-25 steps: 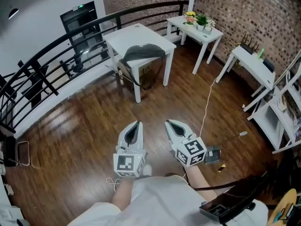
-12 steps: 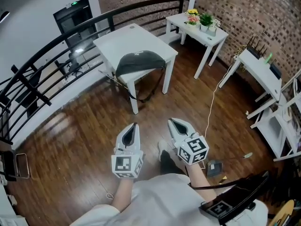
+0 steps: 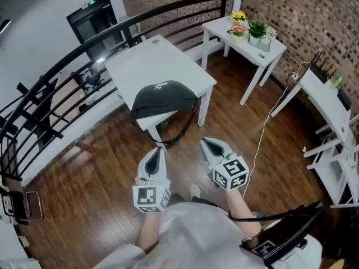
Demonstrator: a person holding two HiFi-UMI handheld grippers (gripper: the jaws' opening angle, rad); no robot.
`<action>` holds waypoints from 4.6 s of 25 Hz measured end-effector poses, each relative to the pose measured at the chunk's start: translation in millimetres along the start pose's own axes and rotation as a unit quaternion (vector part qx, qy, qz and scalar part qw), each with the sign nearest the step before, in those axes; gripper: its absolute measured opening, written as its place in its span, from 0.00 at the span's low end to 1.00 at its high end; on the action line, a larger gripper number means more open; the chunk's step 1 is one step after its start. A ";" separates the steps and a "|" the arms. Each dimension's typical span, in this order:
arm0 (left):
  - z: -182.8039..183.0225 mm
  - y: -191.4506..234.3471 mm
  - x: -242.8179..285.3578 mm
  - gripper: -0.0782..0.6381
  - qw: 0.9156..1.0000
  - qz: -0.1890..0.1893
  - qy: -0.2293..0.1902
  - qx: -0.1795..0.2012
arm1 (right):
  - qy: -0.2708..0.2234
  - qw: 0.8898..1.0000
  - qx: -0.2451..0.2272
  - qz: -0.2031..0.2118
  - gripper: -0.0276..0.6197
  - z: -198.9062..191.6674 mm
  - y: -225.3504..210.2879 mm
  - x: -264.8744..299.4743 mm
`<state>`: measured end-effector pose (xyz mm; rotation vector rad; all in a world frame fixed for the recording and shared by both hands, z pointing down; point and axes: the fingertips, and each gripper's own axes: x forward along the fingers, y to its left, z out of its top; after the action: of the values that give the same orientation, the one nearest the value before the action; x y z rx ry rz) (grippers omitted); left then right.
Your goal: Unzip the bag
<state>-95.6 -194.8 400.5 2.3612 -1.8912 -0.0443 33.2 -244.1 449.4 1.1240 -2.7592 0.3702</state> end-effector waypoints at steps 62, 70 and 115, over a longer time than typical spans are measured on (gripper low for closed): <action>-253.2 29.1 349.5 0.40 0.929 -0.142 0.238 -0.246 | 0.277 0.956 -0.002 0.100 0.09 -140.3 -214.2 269.2; -239.6 18.7 349.3 0.32 0.931 -0.193 0.200 -0.236 | 0.285 0.950 -0.013 0.127 0.09 -132.9 -212.8 266.0; -300.8 289.0 201.2 0.14 0.934 0.059 0.294 -0.195 | 0.275 0.960 0.031 -0.043 0.09 -152.2 -286.0 276.6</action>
<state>-303.1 -431.1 740.5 1.7379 -1.5486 0.2467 42.7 -584.2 705.9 0.9667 -2.2196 0.6496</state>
